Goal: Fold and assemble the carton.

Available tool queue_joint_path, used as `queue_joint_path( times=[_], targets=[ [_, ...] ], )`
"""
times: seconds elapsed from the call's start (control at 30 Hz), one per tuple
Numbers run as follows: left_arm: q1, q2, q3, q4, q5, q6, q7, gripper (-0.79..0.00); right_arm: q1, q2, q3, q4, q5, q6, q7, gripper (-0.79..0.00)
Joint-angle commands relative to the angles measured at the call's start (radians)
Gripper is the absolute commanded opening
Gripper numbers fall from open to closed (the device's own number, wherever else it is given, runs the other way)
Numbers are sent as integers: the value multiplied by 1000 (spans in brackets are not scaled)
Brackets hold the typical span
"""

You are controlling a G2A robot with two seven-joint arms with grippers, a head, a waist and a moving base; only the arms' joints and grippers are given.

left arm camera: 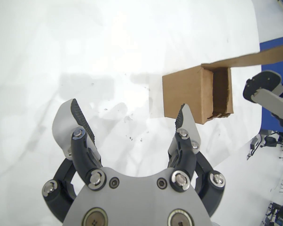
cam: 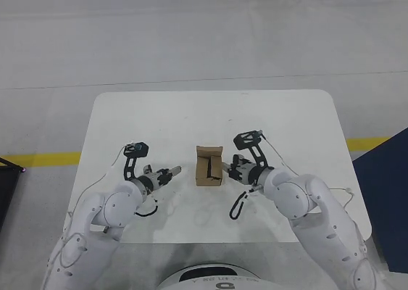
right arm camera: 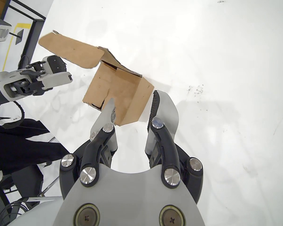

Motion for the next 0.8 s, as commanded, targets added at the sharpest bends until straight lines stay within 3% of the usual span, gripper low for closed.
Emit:
queue_joint_path(
  times=[0.0, 0.13, 0.2, 0.3, 0.57, 0.77],
  targets=[
    [12, 0, -46, -10, -30, 8, 53, 0, -33, 3, 15, -26, 15, -18, -27, -428],
    [-16, -18, -73, 32, -168, 30, 252, 0, -121, 10, 37, -66, 47, -104, -118, -391],
    [-58, -29, -50, 85, -222, 23, 321, 0, -163, 13, 41, -78, 34, -129, -165, -332],
    [-147, -49, 11, 176, -307, 9, 372, 0, -217, 16, 36, -90, -5, -152, -246, -320],
    [-392, -90, 174, 414, -458, -71, 228, 0, -307, 21, -16, -54, -206, -168, -390, -262],
    [-464, -99, 237, 488, -451, -153, 120, 0, -314, 17, -43, 1, -228, -131, -430, -237]
  ],
)
